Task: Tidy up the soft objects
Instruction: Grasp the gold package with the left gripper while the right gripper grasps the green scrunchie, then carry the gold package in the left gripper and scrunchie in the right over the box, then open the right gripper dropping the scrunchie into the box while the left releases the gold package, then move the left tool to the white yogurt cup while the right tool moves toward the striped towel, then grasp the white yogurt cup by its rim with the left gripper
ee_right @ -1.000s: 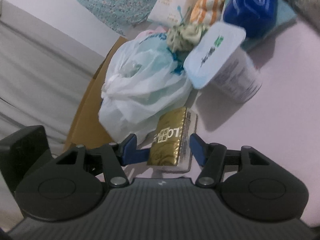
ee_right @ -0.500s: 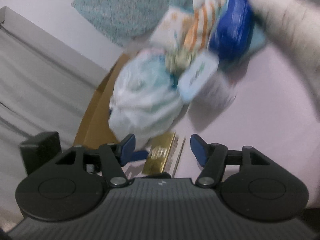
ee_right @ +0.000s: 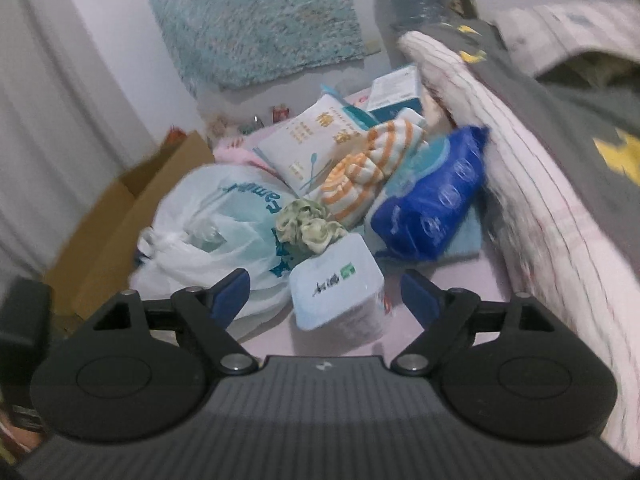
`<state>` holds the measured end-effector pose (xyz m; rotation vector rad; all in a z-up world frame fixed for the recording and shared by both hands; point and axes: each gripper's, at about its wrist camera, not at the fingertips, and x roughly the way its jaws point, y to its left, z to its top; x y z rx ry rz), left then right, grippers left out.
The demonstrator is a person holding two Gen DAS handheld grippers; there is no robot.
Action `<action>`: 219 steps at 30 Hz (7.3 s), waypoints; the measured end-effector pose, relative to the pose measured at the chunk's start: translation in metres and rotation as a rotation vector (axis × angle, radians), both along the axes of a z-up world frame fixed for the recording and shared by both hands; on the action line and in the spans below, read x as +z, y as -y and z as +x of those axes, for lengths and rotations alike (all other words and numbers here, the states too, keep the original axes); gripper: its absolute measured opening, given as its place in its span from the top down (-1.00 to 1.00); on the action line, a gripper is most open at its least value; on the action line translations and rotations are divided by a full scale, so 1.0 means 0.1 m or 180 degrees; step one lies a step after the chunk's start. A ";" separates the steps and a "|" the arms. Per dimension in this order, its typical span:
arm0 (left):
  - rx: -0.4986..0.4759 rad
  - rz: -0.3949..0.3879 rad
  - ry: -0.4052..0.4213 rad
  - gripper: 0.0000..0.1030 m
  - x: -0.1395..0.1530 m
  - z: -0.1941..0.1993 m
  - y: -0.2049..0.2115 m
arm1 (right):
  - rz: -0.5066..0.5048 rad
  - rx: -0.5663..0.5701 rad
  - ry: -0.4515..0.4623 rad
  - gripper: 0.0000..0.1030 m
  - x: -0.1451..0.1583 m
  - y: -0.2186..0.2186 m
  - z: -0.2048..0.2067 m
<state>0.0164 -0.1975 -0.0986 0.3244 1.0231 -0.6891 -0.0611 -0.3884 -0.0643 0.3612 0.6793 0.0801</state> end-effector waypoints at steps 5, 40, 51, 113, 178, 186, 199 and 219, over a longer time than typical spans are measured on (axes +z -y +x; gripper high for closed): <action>0.0024 -0.0014 -0.0027 -0.27 -0.01 0.02 -0.06 | -0.0277 0.0196 -0.0050 -0.63 0.03 -0.18 0.29; 0.0018 -0.0705 0.0137 -0.16 0.43 -0.14 -0.34 | -0.0216 0.0210 0.0334 0.54 0.40 0.00 0.72; 0.0005 -0.1160 0.0475 -0.16 0.98 -0.38 -0.54 | -0.0044 0.0290 0.0765 0.54 1.04 -0.21 0.16; 0.1737 0.0764 0.0764 -0.39 1.09 2.71 -2.77 | 0.1295 0.0842 -0.1184 -0.31 0.00 -3.40 4.19; 0.0231 -0.1240 0.0793 -0.90 1.56 0.20 -1.29 | 0.1246 -0.0106 0.0158 -0.46 1.05 0.10 0.03; -0.0549 -0.0836 0.0816 -0.89 1.14 -0.05 -0.37 | 0.1577 -0.0615 0.0139 -0.46 0.28 0.38 -0.44; -0.0791 -0.0351 0.0567 -0.20 0.52 0.02 0.54 | 0.1444 -0.0598 -0.0271 0.19 -0.27 0.57 0.18; -0.0411 -0.0375 -0.0115 -0.21 0.33 0.35 0.37 | 0.2516 -0.0315 -0.0407 0.35 -0.66 0.41 0.12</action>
